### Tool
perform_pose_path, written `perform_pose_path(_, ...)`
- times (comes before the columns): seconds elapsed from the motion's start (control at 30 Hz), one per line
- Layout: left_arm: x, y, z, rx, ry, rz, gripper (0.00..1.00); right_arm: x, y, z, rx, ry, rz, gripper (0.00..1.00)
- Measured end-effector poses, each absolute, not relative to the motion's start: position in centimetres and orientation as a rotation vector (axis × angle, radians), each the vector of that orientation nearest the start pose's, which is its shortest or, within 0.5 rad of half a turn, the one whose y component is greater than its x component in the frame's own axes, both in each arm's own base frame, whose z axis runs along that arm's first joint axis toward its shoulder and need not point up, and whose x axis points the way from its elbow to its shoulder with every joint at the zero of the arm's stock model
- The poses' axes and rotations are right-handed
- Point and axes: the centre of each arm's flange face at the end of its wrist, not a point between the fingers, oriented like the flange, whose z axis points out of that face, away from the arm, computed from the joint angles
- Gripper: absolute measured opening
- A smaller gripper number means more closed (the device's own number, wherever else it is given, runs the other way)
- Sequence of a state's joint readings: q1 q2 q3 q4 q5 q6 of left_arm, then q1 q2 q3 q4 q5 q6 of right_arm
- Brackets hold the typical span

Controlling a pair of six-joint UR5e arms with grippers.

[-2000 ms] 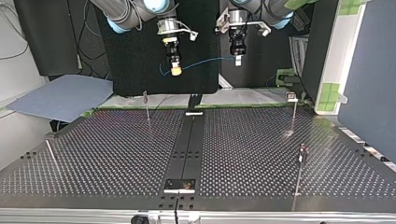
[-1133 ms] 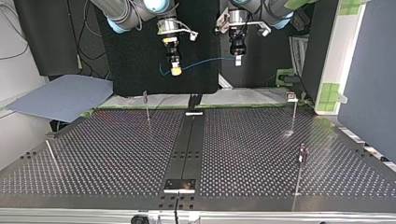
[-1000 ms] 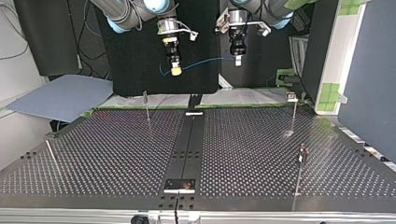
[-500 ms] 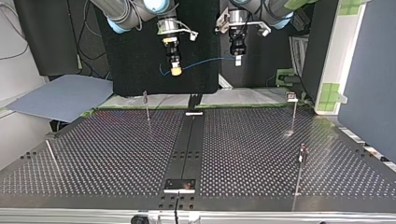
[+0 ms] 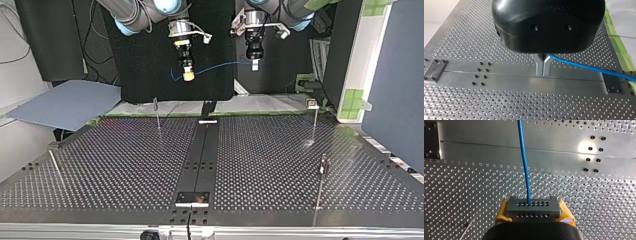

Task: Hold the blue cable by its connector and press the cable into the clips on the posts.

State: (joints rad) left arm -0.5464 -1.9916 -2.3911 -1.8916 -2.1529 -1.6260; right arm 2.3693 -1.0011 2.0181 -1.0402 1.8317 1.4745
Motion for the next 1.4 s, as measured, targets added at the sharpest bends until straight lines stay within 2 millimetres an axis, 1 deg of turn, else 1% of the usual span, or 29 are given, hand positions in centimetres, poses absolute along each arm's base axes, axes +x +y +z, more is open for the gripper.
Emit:
perform_pose_path(0.47, 28.8, -26.7, 8.0, -0.074, 1.562, -0.019, 0.0, 45.8, -29.5, 8.9, 1.59, -0.81, 1.545, 0.0)
perform_pose_path(0.6, 28.6, -26.6, 7.5, -0.061, 1.58, -0.012, 0.0, 45.9, -29.4, 8.8, 1.596, -0.81, 1.542, 0.0)
perform_pose_path(0.7, 28.3, -26.5, 6.7, -0.048, 1.603, -0.002, 0.0, 46.3, -28.6, 7.9, 1.633, -0.806, 1.53, 0.0)
perform_pose_path(0.83, 28.1, -26.3, 5.8, -0.036, 1.627, 0.01, 0.0, 46.7, -27.3, 6.1, 1.687, -0.799, 1.511, 0.0)
perform_pose_path(1.0, 28.0, -26.3, 5.5, -0.033, 1.634, 0.014, 0.0, 46.5, -26.8, 4.3, 1.723, -0.802, 1.486, 0.0)
perform_pose_path(1.13, 28.0, -26.3, 5.4, -0.033, 1.635, 0.014, 0.0, 46.5, -26.7, 3.9, 1.731, -0.803, 1.479, 0.0)
perform_pose_path(1.4, 28.0, -26.3, 5.4, -0.032, 1.635, 0.015, 0.0, 46.5, -26.7, 3.8, 1.733, -0.803, 1.478, 0.0)
